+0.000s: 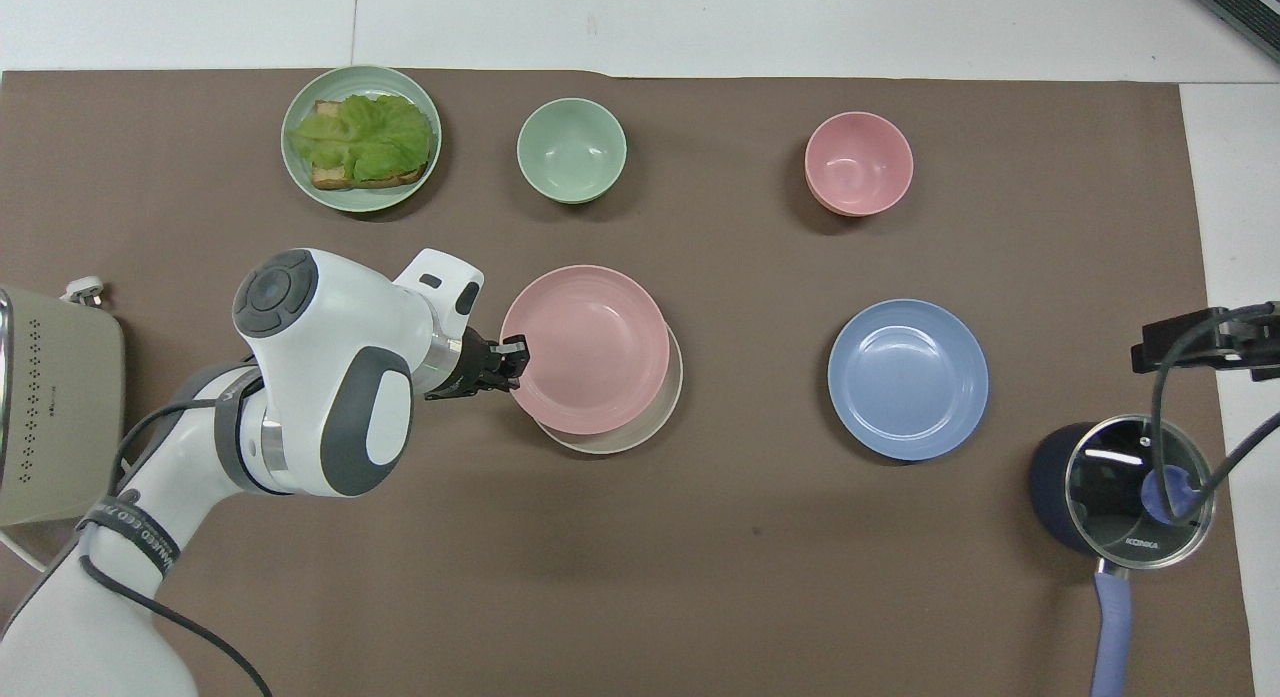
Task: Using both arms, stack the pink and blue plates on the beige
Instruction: 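Carry the pink plate onto the beige plate and open the left gripper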
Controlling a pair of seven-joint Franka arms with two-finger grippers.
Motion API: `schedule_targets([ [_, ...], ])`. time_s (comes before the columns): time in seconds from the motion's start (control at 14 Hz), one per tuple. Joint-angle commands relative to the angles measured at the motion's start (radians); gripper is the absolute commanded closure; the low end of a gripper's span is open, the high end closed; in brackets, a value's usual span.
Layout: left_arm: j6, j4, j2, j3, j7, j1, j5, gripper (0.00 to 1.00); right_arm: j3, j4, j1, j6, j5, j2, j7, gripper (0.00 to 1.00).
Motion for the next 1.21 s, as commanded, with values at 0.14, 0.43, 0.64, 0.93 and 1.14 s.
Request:
schedule_targets([
  [0.14, 0.028, -0.025, -0.012, 0.017, -0.023, -0.05, -0.018, 1.0, -0.001, -0.025, -0.008, 0.009, 0.022, -0.022, 0.009, 0.0],
  [0.43, 0.025, -0.024, -0.012, 0.019, -0.022, -0.05, -0.018, 1.0, -0.001, -0.025, -0.008, 0.009, 0.022, -0.022, 0.009, 0.0],
  [0.64, 0.018, -0.024, -0.012, 0.019, -0.022, -0.05, -0.018, 0.0, -0.001, -0.025, -0.008, 0.011, 0.022, -0.022, 0.009, 0.0],
  [0.93, 0.009, -0.013, -0.011, 0.02, -0.014, -0.045, -0.018, 0.0, -0.001, -0.025, -0.008, 0.011, 0.022, -0.022, 0.009, 0.0],
  [1.14, -0.024, 0.034, -0.021, 0.032, -0.011, -0.01, 0.011, 0.0, -0.001, -0.029, -0.008, 0.032, 0.022, -0.024, 0.01, 0.0],
])
